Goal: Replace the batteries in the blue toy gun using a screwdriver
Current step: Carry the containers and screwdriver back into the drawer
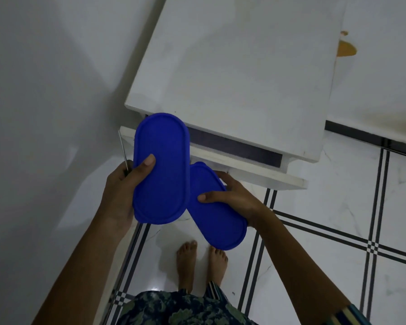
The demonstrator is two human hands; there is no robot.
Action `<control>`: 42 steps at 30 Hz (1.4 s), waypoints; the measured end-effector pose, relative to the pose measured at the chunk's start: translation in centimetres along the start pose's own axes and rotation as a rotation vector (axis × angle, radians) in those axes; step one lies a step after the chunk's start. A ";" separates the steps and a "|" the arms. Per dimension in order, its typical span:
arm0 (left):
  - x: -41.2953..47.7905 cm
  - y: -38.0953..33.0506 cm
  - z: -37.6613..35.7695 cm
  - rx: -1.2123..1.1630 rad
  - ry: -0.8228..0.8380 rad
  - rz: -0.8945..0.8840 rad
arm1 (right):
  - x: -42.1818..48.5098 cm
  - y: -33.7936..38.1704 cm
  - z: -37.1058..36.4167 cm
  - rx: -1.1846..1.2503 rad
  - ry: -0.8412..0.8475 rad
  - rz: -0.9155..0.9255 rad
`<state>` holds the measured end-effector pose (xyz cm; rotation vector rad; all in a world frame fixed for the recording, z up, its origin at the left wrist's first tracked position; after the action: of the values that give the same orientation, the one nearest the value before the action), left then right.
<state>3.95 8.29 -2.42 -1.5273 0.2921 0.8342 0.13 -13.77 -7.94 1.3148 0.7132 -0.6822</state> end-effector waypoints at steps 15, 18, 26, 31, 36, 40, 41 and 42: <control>-2.0 -3.1 0.3 0.004 0.061 0.088 | -9.3 1.0 2.7 0.568 0.159 -0.294; -2.1 -2.2 -1.1 0.055 0.096 0.107 | -7.8 1.3 3.6 0.618 0.056 -0.279; -0.1 0.4 -4.0 0.280 0.117 0.162 | -3.6 0.9 5.5 0.684 -0.168 -0.202; 2.2 1.2 -5.8 0.431 0.095 0.146 | -2.0 -0.4 5.6 0.684 -0.296 -0.210; 4.9 1.7 -8.4 0.409 0.181 0.144 | -0.8 -0.7 6.3 0.722 -0.462 -0.112; 6.1 2.2 -8.9 0.472 0.284 0.135 | 0.4 -0.3 7.4 0.413 -0.650 0.036; 6.0 2.5 -9.0 0.473 0.295 0.141 | 0.7 -0.2 7.5 0.328 -0.677 0.068; 5.9 2.9 -9.0 0.469 0.303 0.154 | 0.9 -0.2 7.6 0.255 -0.702 0.092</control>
<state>9.19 1.06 -9.11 -1.1914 0.7805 0.5953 1.11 -21.32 -7.90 1.2099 -0.0041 -1.1044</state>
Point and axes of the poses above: each hand's wrist, its own x-axis towards the middle knuckle, its own z-axis out of the back of the hand, y = z × x, the point moved 7 cm from there along x, towards the middle knuckle, and after that the axes turned 15 degrees about -y, right-handed, at the moved point
